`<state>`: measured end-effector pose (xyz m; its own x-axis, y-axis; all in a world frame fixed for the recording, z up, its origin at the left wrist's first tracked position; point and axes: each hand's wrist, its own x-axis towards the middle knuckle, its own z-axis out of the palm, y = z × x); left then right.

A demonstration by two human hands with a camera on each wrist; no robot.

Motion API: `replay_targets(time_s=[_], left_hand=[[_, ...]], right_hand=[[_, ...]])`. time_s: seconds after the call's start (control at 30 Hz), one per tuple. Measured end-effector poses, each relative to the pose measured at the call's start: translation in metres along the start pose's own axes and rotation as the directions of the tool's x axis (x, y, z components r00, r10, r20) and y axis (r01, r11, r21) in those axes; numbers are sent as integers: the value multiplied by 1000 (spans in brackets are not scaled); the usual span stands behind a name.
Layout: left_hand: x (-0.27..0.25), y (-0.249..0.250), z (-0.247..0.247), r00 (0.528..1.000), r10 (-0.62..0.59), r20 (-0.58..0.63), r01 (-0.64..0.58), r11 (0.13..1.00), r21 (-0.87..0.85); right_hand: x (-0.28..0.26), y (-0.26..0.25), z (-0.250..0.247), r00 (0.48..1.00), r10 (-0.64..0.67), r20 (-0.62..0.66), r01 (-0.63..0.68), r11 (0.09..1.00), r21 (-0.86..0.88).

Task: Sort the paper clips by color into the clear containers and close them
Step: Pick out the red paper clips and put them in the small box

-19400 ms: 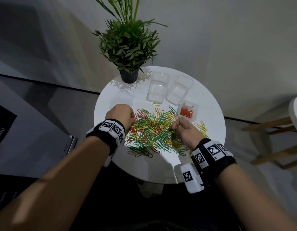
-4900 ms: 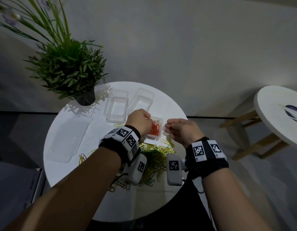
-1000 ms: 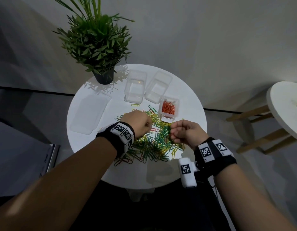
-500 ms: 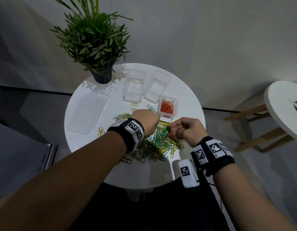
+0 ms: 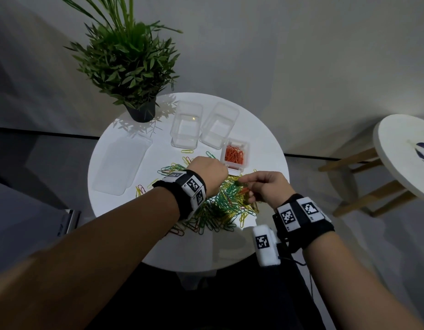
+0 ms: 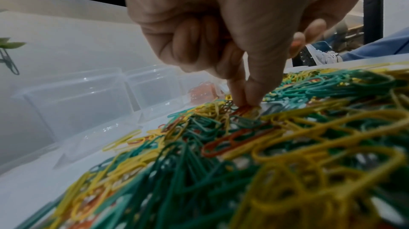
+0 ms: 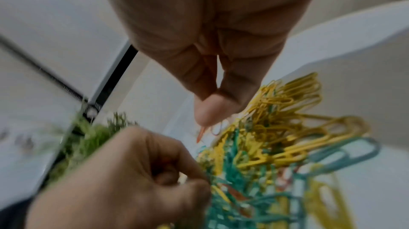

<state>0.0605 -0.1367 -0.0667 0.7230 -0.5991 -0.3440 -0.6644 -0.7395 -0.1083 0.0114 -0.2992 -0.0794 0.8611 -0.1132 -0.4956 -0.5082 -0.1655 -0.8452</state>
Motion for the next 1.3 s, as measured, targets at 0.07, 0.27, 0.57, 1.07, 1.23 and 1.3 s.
replay_targets(time_s=[0.07,0.27,0.57,1.07,1.23,1.3], left_hand=[[0,1,-1,1000,18,7,-18,1000,22],[2,-1,2,998,59,2,-59,997,49],[1,-6,13,996,50,-75,-49,999,8],[4,-11,20,996,77,-40,-80,995,-67],[0,-23,26,999,-7,-44,-11,923,-386],[-2,-34,28,997,-74,-3,55,757,-651]], right_hand=[[0,-3,-5,999,26,43,-32,990,138],[-5,-11,-16,989,31,142,-77,942,327],[-5,-13,-13,966,58,253,-217,716,664],[-1,5,-7,969,172,179,-226,908,352],[-1,12,12,993,110,-52,-115,986,-119],[-2,13,17,997,-4,-80,-27,926,-376]])
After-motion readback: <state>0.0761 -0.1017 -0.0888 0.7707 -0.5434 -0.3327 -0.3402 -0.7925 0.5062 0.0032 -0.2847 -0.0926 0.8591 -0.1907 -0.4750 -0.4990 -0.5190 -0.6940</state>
